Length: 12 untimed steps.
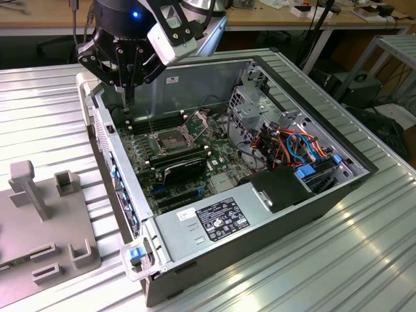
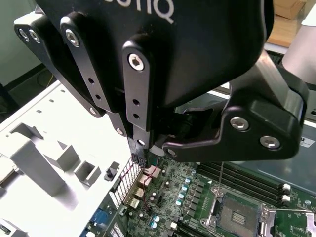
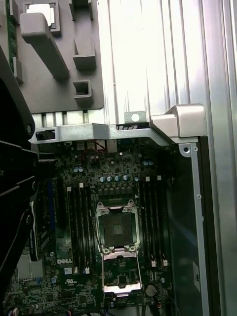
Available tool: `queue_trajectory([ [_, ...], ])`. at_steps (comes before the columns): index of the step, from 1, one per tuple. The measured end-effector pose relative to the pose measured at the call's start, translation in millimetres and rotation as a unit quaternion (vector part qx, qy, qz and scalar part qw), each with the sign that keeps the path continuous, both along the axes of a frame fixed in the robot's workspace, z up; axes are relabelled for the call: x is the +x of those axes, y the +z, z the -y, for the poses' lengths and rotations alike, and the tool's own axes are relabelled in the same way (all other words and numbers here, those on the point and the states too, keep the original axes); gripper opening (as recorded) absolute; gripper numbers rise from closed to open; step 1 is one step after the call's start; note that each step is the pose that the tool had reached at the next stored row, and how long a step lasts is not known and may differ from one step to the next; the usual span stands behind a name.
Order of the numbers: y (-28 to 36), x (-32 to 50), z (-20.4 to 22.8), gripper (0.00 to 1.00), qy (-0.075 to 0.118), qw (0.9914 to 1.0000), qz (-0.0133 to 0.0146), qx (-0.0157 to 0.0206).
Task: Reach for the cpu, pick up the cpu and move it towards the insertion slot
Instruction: 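Reach for the cpu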
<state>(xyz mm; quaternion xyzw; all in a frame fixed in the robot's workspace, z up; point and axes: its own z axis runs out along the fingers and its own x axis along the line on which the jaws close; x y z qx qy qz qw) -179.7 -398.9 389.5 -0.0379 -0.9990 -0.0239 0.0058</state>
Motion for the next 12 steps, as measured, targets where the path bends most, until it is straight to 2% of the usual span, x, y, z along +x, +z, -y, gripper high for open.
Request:
queue_trajectory([
  [12,-0.4,-6.3,0.0,0.11,0.0,1.0,-0.0031,0.0006],
])
